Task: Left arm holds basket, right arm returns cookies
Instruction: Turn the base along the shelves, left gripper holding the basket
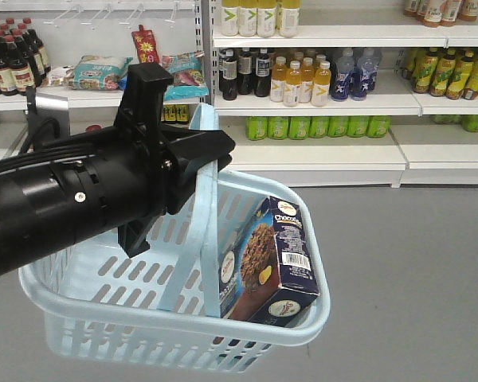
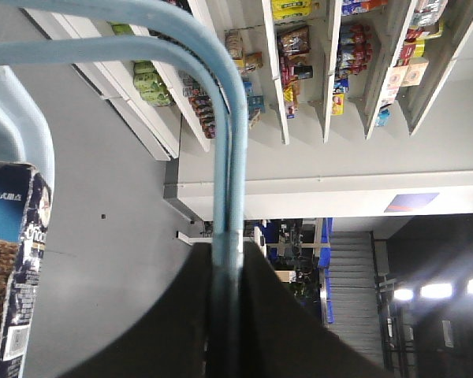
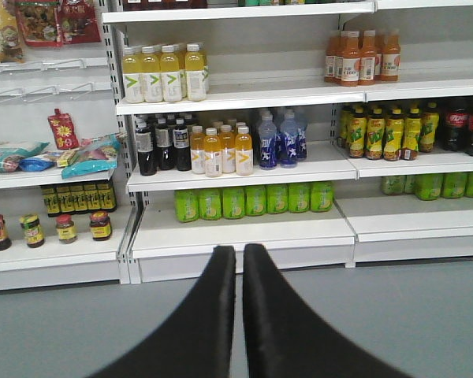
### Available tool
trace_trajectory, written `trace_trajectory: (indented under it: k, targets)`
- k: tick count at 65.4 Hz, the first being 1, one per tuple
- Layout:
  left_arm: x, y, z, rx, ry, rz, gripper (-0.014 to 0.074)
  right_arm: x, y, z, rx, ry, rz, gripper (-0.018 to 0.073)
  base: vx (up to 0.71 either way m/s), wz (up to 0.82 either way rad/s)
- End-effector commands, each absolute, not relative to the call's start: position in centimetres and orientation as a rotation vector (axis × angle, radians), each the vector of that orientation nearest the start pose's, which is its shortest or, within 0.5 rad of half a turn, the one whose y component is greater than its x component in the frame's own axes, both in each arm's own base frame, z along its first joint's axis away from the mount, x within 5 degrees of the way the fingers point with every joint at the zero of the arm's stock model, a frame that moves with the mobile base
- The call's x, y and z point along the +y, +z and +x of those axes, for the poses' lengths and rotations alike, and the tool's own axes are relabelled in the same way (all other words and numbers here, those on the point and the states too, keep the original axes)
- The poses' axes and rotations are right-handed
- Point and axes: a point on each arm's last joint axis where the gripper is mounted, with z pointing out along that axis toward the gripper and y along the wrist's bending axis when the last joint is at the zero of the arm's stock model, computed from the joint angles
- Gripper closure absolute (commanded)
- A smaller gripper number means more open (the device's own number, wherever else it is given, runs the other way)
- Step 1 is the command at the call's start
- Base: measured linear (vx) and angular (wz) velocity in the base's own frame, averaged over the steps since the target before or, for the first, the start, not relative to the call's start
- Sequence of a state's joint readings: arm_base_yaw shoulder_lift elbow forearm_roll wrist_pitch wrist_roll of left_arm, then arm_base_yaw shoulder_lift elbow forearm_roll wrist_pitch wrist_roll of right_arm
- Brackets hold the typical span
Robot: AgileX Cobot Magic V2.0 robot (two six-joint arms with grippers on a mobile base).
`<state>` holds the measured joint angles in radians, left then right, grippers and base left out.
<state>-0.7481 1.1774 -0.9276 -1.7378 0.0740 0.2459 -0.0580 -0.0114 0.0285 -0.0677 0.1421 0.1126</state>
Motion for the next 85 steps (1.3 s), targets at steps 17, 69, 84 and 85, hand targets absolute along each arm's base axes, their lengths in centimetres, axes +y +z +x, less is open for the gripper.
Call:
trace_trajectory:
  k: [17, 69, 84, 85]
  targets:
    - [-18.49, 38.88, 18.64, 1.870, -1.718, -0.686, 0.0599, -0.38, 19.29, 5.66, 1.573, -0.025, 0.075, 0.0562, 0.52, -0.06]
    - [-18.50, 38.88, 18.63, 1.870, -1.719, -0.685, 0.0599, -0.38, 19.29, 5.66, 1.573, -0.025, 0.075, 0.0562, 0.49, 0.02]
    - [-18.49, 38.88, 18.64, 1.870, -1.717, -0.686, 0.0599, -0.38, 19.29, 5.66, 1.573, -0.025, 0.075, 0.0562, 0.43, 0.00]
    - [-18.49, 38.88, 18.64, 1.870, -1.717, -0.686, 0.0599, -0.38, 19.29, 5.66, 1.573, -0.025, 0.075, 0.0562, 0.40, 0.01]
